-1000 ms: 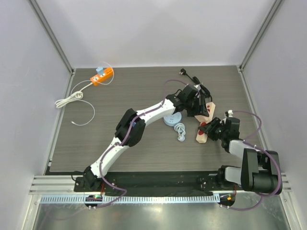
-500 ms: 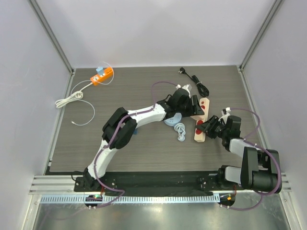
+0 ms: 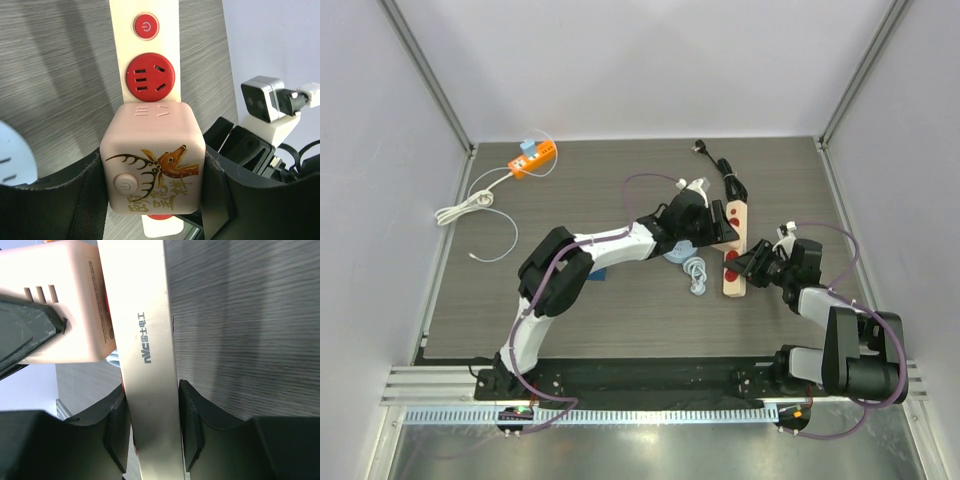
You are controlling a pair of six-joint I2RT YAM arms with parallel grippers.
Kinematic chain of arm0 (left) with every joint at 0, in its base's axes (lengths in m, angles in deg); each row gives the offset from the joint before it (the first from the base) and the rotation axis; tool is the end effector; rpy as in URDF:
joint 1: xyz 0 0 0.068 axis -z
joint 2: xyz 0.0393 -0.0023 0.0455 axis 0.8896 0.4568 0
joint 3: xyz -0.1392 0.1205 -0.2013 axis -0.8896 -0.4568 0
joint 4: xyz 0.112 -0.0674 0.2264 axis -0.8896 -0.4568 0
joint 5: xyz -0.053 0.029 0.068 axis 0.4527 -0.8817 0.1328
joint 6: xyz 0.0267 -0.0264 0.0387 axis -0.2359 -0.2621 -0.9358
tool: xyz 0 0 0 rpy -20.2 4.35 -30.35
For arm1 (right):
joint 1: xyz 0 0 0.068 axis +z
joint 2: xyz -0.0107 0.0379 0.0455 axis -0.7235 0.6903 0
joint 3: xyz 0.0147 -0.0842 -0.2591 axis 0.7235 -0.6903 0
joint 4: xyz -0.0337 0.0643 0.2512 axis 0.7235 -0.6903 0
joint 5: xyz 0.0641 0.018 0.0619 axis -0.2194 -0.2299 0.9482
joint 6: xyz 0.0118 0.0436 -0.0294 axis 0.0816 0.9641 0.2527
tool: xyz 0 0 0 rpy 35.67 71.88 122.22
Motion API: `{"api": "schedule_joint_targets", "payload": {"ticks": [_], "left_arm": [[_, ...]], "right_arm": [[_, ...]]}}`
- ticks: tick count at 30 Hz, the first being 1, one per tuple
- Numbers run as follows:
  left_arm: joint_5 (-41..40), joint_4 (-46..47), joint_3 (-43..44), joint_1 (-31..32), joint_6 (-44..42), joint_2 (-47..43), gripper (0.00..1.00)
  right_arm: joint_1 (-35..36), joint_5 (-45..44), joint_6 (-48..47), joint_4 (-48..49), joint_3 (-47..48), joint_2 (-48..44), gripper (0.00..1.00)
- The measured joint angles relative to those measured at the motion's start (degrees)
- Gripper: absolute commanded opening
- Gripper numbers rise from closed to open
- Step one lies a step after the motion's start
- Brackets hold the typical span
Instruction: Pull the plug off the socket
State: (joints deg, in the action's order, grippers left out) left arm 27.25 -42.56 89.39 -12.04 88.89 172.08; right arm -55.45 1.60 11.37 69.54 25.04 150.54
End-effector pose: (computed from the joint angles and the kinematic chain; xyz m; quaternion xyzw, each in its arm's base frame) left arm 0.3104 -0.3881 0.2044 0.0096 0.8541 -0.4466 0.2666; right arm 0.2094 -0.0110 0.1375 0.1708 0.8410 0.3808 0.3444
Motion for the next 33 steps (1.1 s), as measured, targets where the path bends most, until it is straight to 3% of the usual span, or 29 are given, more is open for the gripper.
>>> {"api": "schedule_joint_targets", "payload": {"ticks": [6, 15, 25, 29, 33], "left_arm": [[-4.83, -4.96, -0.5, 1.01, -2.16, -4.2, 0.0], [-8.52, -20.5, 12.31, 1.31, -4.0, -1.95, 0.0], [-9.57, -24.55, 15.04, 1.66, -3.89, -0.83, 0.0], [-5.92, -13.27, 4.85, 0.48, -4.76, -4.07, 0.0], [-1.97, -8.33, -6.67, -0.9, -6.05, -12.37, 0.0]], "right_arm": [[1.4, 1.22, -0.13, 0.44, 0.33, -2.34, 0.01], [9.94, -13.88, 0.5, -1.22, 2.99, -6.6, 0.01], [11.78, -17.22, 0.48, -2.51, 3.21, -6.73, 0.01], [10.38, -14.93, 0.2, -2.16, 3.21, -4.74, 0.01], [2.51, -19.56, 1.33, -3.52, 0.92, -2.1, 0.01]]}}
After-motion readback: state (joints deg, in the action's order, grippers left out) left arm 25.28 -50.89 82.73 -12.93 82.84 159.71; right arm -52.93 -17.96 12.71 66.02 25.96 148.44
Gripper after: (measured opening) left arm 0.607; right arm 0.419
